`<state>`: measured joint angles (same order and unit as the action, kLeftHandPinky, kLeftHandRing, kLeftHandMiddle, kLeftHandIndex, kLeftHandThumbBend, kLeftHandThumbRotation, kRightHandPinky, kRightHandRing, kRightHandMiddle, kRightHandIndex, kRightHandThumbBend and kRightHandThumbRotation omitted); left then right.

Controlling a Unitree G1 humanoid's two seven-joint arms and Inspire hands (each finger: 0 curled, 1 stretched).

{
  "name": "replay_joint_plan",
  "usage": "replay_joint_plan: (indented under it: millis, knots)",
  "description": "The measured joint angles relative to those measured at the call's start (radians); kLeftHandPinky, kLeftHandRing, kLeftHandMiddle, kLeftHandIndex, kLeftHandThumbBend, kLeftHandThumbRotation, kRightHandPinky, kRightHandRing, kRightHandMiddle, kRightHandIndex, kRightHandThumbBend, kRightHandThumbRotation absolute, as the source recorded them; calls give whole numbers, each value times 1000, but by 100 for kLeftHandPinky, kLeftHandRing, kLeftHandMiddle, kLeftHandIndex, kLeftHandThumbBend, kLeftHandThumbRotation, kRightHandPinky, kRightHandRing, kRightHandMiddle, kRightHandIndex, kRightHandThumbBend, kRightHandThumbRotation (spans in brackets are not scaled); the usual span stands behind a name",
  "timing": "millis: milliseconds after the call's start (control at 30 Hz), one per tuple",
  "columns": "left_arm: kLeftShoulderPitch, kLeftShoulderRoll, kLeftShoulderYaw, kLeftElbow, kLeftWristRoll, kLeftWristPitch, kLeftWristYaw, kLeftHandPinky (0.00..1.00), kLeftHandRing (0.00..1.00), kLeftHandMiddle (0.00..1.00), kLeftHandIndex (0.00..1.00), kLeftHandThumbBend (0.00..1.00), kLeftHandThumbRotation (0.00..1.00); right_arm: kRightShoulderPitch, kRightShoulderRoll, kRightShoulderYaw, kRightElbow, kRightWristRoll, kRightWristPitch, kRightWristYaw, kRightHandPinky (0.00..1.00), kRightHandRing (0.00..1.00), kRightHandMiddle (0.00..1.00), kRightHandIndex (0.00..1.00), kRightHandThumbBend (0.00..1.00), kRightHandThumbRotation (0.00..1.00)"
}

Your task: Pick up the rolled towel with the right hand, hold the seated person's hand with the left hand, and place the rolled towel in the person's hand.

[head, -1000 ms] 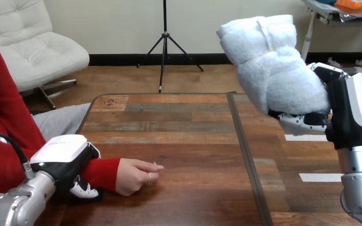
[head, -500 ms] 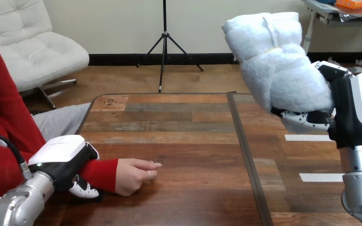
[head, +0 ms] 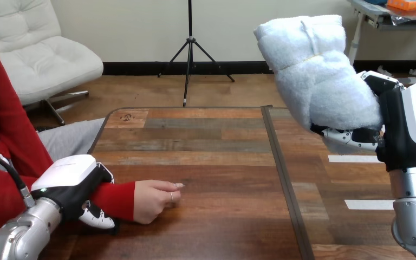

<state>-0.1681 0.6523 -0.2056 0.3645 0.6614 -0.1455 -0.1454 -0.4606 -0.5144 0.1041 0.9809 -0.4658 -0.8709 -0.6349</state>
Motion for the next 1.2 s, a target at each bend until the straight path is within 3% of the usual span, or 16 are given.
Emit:
replay_joint_plan:
  millis: [467, 1200]
  knots:
    - [4, 0, 8, -6, -25, -3, 4, 19, 24, 32, 31, 70, 0, 0, 6, 0, 7, 0, 0, 0, 26, 31, 38, 44, 75, 0]
    - [6, -1, 31, -52, -49, -3, 4, 21, 26, 32, 31, 71, 0, 0, 8, 0, 8, -3, 0, 0, 27, 31, 38, 44, 74, 0]
